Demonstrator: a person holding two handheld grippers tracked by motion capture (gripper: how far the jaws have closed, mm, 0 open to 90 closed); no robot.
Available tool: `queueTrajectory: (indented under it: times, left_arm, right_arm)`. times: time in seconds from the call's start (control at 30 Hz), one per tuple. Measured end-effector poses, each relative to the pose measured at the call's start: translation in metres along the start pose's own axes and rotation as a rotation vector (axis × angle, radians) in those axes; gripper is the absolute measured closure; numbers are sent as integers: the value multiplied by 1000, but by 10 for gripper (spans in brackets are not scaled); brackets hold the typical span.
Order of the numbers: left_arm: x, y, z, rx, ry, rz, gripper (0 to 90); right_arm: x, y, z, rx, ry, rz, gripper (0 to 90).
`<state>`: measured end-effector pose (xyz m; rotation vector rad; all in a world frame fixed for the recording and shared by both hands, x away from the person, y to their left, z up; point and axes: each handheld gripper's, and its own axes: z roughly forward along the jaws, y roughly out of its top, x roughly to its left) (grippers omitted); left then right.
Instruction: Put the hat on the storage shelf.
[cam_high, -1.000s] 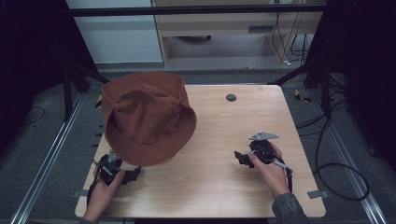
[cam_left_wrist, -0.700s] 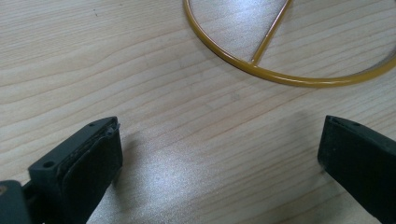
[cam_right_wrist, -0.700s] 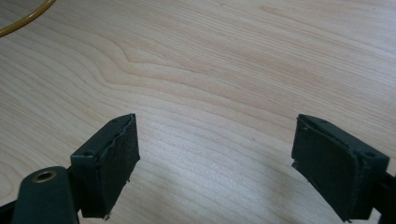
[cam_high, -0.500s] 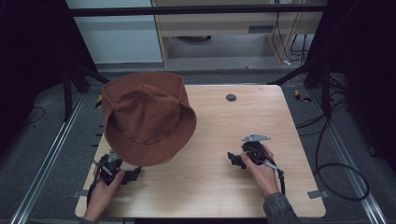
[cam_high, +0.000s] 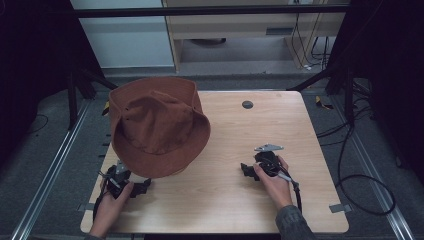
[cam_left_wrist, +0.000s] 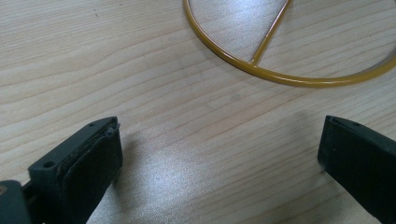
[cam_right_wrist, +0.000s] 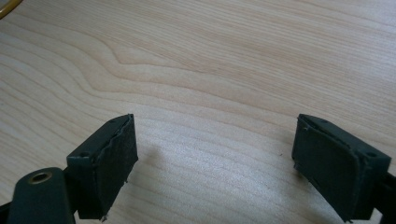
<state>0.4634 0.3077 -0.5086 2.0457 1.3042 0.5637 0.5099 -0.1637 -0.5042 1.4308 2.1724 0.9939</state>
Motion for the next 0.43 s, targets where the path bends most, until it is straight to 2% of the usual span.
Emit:
queueTrajectory:
  times: [0.03,0.1,0.13,0.17,0.43]
  left_arm:
    - [0,0,0,0,0,0,0]
    - [0,0,0,0,0,0,0]
    - [0,0,0,3,0,3,0]
    - [0,0,0,3,0,3,0]
    - [0,0,0,2,-1,4,0]
  right_arm:
    - [2,0,2,-5,-19,-16,135]
    - [3,-1,3,-5,-28,-23,130]
    - [7,-3,5,-17,-68,-57,112]
    - [8,-5,6,-32,-73,-53,109]
    - [10,-5,6,-31,-89,-34,103]
